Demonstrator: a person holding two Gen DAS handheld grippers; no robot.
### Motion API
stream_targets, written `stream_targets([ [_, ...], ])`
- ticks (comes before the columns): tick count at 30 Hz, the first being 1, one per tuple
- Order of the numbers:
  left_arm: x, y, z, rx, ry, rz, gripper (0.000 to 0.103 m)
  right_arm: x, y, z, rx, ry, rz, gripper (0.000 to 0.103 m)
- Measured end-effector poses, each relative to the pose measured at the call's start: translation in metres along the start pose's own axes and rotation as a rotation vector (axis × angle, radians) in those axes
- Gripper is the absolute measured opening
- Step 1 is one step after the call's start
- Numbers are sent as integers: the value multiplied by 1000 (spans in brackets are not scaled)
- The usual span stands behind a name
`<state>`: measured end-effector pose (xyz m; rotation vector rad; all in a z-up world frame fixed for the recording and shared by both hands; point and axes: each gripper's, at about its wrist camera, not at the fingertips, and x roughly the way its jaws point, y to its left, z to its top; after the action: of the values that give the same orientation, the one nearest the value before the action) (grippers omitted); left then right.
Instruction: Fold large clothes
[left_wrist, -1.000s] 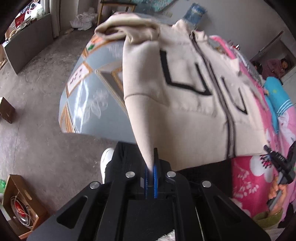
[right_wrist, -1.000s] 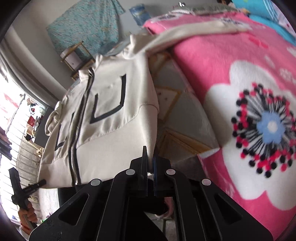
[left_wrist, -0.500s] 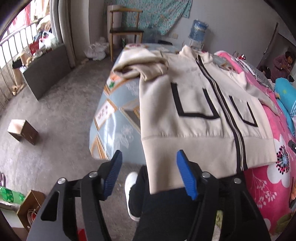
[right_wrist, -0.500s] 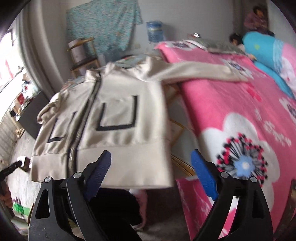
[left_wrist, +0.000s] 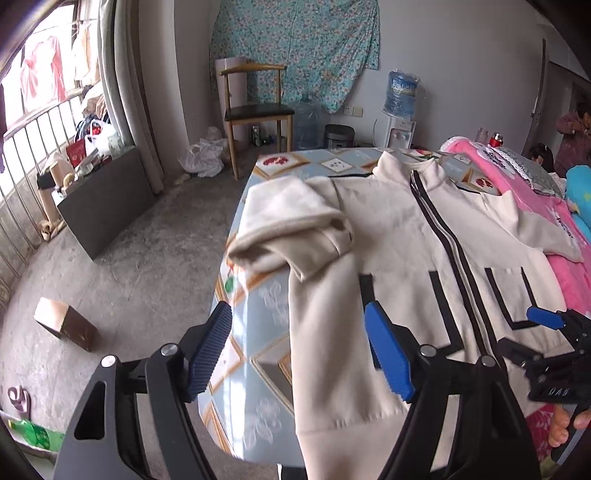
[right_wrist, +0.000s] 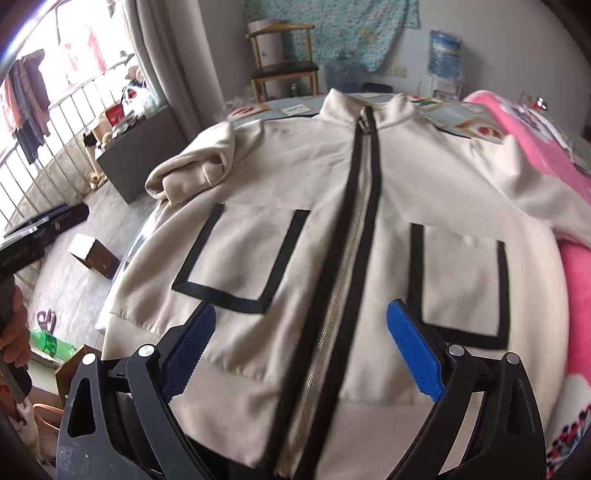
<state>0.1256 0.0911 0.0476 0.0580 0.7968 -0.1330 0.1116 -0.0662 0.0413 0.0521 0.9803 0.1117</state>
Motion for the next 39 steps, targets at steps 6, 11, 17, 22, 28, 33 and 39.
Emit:
stream_targets([
  [6,37,-16,26,39,11,-49,73,24,4,14,-32,36,-8,93],
  [11,77,-40,49,82,44,-110,73,41,-14,21,22,71,1,93],
  [17,147,-59,66,58,159,-144,71,53,-31,24,88,100,26,93],
  [22,200,-57,74,27,221,-8,42,63,-37,25,111,121,41,93],
  [28,178,-31,98,-103,173,-78,12,64,-43,26,129,120,53,93],
  [33,119,5,141,-401,64,-525,11,64,-56,26,179,112,78,93],
  [39,96,6,136,-577,39,-850,18,63,-75,26,250,106,98,93],
])
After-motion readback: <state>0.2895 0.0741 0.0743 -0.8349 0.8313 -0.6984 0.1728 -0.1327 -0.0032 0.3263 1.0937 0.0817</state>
